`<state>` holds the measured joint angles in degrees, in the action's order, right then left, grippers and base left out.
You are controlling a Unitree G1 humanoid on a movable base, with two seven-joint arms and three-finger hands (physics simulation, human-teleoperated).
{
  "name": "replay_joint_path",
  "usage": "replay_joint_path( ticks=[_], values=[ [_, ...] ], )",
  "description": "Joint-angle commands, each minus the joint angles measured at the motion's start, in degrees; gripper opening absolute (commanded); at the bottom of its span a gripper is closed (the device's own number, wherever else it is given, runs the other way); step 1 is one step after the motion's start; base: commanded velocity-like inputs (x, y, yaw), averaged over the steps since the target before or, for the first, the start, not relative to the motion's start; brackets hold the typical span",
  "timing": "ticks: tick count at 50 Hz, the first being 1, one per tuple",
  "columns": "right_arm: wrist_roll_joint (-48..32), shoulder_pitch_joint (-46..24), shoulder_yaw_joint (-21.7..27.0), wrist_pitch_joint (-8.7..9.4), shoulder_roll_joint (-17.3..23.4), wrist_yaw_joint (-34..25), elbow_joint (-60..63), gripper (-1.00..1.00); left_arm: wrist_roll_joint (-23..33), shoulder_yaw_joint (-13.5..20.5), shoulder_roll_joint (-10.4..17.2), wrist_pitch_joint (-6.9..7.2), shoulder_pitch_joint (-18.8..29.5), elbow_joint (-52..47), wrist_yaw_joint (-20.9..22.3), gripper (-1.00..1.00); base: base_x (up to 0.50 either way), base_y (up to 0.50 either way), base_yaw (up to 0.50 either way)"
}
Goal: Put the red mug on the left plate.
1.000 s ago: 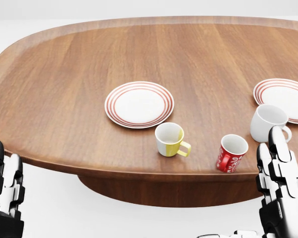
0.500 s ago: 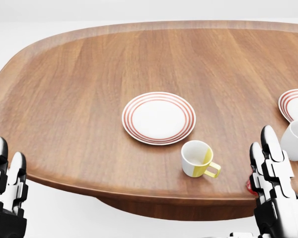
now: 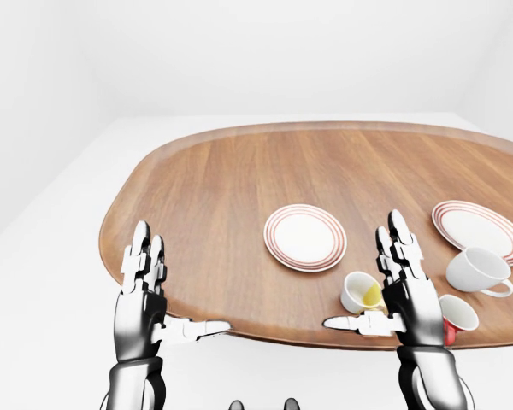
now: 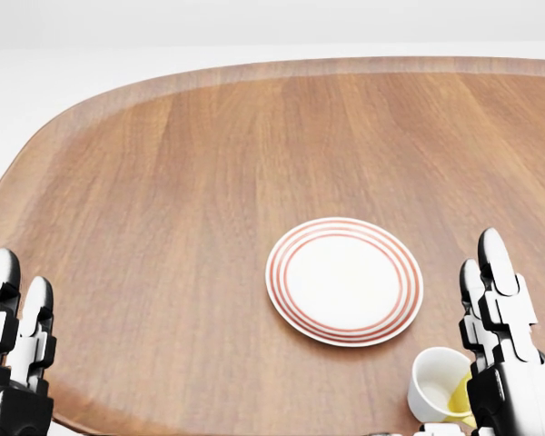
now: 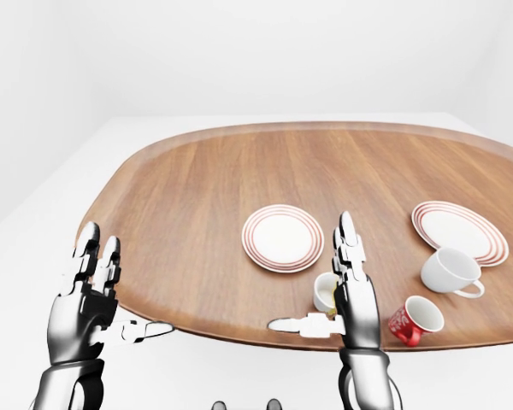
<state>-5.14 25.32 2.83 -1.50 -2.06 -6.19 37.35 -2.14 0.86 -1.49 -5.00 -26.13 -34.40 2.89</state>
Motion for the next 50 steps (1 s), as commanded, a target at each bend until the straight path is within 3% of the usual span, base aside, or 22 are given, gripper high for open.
replay_joint_path(
  ticks=[1,7,50],
  values=[
    [1.92,-0.06,-0.03,0.35,0.20,-0.72,0.06,1.00,-0.02,0.07,-0.02,0.00,0.06,0.02,0.05,1.00,0.47,0.38,0.00],
    [4.82,0.00,0.94,1.08,0.03,-2.53,0.61,1.00,-0.14,0.23,-0.07,0.00,0.17,0.27,0.07,1.00,0.50,0.06,0.00],
    [3.81,0.35,0.22,0.30,-0.15,-2.67,0.68,1.00,-0.01,-0.06,0.11,0.00,0.13,-0.11,-0.13,1.00,0.50,-0.04,0.00]
  ],
)
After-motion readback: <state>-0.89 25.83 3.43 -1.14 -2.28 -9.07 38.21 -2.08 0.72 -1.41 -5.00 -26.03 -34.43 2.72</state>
